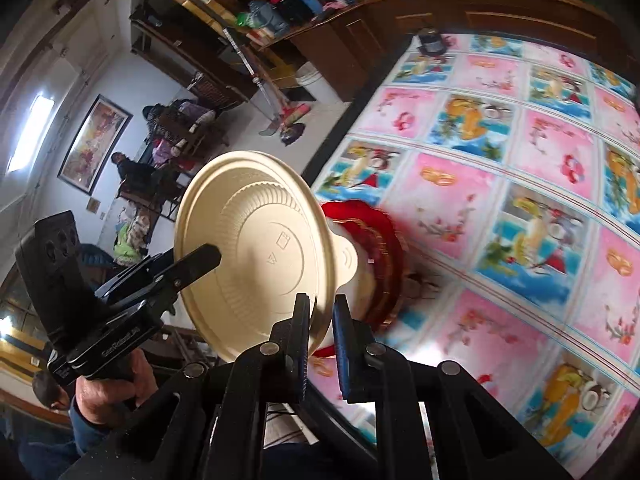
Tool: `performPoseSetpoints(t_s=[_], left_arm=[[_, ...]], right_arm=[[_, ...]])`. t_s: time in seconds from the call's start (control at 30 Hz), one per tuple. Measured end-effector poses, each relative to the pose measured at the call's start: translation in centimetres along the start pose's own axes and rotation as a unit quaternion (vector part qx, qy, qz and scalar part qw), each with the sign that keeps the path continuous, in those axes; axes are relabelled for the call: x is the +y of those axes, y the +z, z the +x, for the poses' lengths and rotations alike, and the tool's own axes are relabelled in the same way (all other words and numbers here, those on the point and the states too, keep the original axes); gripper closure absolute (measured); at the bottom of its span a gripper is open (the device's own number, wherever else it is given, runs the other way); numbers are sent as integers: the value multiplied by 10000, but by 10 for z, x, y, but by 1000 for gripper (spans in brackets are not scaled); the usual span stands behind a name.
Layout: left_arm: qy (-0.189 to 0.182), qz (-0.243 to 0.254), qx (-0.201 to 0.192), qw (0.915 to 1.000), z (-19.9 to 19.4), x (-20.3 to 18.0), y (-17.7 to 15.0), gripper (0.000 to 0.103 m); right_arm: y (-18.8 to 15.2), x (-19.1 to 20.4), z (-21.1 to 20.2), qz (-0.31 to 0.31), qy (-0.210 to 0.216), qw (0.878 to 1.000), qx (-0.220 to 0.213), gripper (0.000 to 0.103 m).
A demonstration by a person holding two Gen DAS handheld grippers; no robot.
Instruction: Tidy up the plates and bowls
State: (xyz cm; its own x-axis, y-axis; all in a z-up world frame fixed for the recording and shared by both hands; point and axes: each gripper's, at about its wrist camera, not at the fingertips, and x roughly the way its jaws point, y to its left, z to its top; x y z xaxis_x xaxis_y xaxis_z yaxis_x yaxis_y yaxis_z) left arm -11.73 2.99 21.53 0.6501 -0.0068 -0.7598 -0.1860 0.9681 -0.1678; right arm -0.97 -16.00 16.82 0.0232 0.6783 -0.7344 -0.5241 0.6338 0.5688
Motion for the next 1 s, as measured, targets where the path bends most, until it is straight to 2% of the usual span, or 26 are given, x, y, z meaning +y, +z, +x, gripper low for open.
performPoseSetpoints(t_s=[0.23,0.6,1.0], left_arm=[[97,-181,202,9996,7,27,-11,69],[125,-306,794,9963,47,46,-34,69],[-5,-126,965,9953,69,41,-27,69]], right_arm=[[-4,13,34,172,196,9987,445,90],[-19,-7,77,890,268,9902,1043,90],[-21,-19,72,1254,208,9868,1002,90]])
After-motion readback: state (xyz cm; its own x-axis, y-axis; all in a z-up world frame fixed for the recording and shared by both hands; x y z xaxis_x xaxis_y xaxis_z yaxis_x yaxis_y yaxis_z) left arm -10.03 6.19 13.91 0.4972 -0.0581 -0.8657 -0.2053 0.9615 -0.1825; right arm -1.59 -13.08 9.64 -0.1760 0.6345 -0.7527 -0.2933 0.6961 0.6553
